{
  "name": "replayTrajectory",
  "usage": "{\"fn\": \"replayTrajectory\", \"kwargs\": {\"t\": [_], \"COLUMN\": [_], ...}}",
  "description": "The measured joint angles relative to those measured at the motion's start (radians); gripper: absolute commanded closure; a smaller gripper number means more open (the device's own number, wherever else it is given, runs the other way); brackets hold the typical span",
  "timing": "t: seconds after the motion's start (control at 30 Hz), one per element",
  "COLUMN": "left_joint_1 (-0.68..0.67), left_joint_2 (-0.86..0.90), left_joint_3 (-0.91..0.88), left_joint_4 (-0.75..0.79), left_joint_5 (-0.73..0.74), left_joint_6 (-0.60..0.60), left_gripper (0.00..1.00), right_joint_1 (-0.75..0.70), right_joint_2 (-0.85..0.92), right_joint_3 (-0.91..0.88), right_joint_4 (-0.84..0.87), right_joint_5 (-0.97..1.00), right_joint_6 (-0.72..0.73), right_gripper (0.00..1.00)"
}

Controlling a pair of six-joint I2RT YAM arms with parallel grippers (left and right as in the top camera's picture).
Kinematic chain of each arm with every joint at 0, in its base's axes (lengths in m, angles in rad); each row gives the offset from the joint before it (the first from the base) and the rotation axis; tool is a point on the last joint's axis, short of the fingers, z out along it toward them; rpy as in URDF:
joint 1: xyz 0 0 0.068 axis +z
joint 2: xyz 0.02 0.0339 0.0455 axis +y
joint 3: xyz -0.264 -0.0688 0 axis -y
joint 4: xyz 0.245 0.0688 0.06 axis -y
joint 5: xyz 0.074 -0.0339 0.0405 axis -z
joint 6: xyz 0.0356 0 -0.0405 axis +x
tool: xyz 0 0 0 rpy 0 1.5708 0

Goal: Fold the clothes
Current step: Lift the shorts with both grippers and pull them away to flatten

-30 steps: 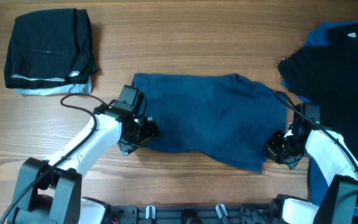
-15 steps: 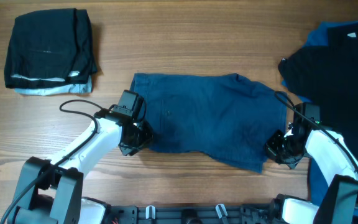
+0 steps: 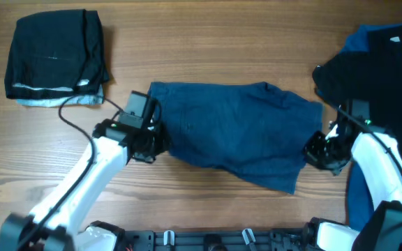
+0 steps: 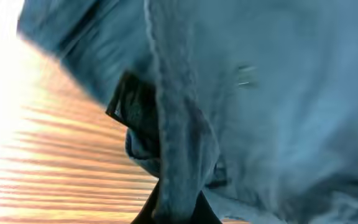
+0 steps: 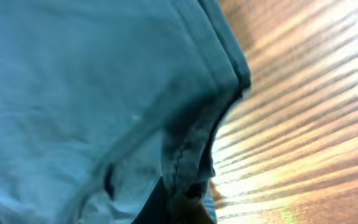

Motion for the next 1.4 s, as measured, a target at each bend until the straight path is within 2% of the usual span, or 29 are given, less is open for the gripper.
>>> {"fn": "replayTrajectory", "kwargs": {"t": [0.13, 0.3, 0.43, 0.57, 0.77, 1.0, 1.2, 1.4], "left_joint_1": [0.0, 0.0, 0.0, 0.0, 0.0, 0.01, 0.064, 0.153], "left_joint_2": [-0.098, -0.127, -0.127, -0.127, -0.084, 0.134, 0.315, 0.42], "left_joint_3": [0.048, 0.107, 0.16, 0.171, 0.173, 0.176, 0.175, 0.178], "left_joint_4": [-0.007, -0.003, 0.104, 0.22, 0.441, 0.723, 0.986, 1.227], "left_joint_5": [0.003, -0.051, -0.1, -0.158, -0.212, -0.235, -0.237, -0.229], "left_joint_6": [0.011, 0.035, 0.081, 0.1, 0.107, 0.108, 0.108, 0.108], "left_gripper": [0.96, 0.96, 0.96, 0.96, 0.96, 0.96, 0.96, 0.96], "right_joint_1": [0.0, 0.0, 0.0, 0.0, 0.0, 0.077, 0.153, 0.164], "right_joint_2": [0.0, 0.0, 0.0, 0.0, 0.0, 0.031, 0.202, 0.401], "right_joint_3": [0.068, 0.17, 0.311, 0.38, 0.385, 0.387, 0.389, 0.39], "right_joint_4": [-0.057, -0.105, -0.114, -0.046, 0.159, 0.438, 0.718, 0.987], "right_joint_5": [-0.014, -0.046, -0.06, -0.063, -0.088, -0.098, -0.018, 0.024], "right_joint_6": [-0.041, -0.086, -0.104, -0.108, -0.108, -0.115, -0.117, -0.119], "right_gripper": [0.96, 0.96, 0.96, 0.96, 0.96, 0.96, 0.96, 0.96]}}
